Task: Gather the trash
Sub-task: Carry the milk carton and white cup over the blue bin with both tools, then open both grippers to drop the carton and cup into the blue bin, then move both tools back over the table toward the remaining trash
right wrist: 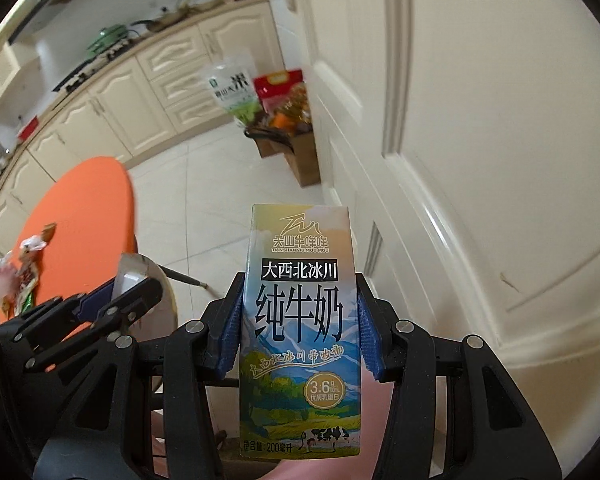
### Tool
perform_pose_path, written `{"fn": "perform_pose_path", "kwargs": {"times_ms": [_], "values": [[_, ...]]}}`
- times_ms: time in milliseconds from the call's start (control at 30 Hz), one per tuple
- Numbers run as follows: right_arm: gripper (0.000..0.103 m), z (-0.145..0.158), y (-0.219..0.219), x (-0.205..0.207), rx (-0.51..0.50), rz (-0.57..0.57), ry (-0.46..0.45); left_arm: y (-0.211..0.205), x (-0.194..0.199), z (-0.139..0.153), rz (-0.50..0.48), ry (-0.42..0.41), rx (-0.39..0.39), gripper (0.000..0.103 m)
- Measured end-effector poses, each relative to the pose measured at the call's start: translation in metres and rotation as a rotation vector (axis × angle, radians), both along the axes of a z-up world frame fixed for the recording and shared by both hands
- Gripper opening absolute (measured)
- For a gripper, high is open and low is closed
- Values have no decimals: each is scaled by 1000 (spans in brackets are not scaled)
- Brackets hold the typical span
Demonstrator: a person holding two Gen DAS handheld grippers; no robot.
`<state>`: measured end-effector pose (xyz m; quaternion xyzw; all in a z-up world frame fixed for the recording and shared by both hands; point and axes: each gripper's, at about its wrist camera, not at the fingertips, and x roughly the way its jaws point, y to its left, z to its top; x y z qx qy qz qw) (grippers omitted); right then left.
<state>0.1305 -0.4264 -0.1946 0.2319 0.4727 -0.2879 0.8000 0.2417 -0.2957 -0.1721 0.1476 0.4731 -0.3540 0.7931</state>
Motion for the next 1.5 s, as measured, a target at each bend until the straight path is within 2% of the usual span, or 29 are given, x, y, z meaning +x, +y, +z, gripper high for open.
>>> {"fn": "perform_pose_path", "kwargs": {"times_ms": [200, 267, 300, 500, 633, 800, 933, 1067, 1400, 1500], "values": [[47, -24, -25, 5, 24, -8, 44, -48, 40, -27, -2, 13, 84, 23], [47, -30, -30, 9, 27, -8, 57, -61, 56, -35, 5, 61, 103, 38], [47, -33, -34, 11, 35, -7, 60, -70, 59, -38, 9, 77, 107, 40], [47, -51, -47, 23, 86, 7, 71, -91, 86, -46, 50, 86, 159, 41], [47, -64, -52, 32, 131, 17, 70, -84, 91, -37, 90, 59, 151, 47], [48, -70, -47, 48, 171, 54, 69, -77, 95, -28, 108, 16, 126, 49], [48, -71, -43, 58, 221, 78, 51, -66, 94, -31, 141, 16, 117, 52], [53, -68, -38, 63, 202, 86, 56, -57, 96, -38, 159, 41, 118, 52], [55, -38, -16, 62, 144, 106, 31, -14, 80, -8, 193, 22, 94, 52], [59, -22, -1, 60, 118, 126, 6, 2, 69, 3, 208, 6, 74, 52]]}}
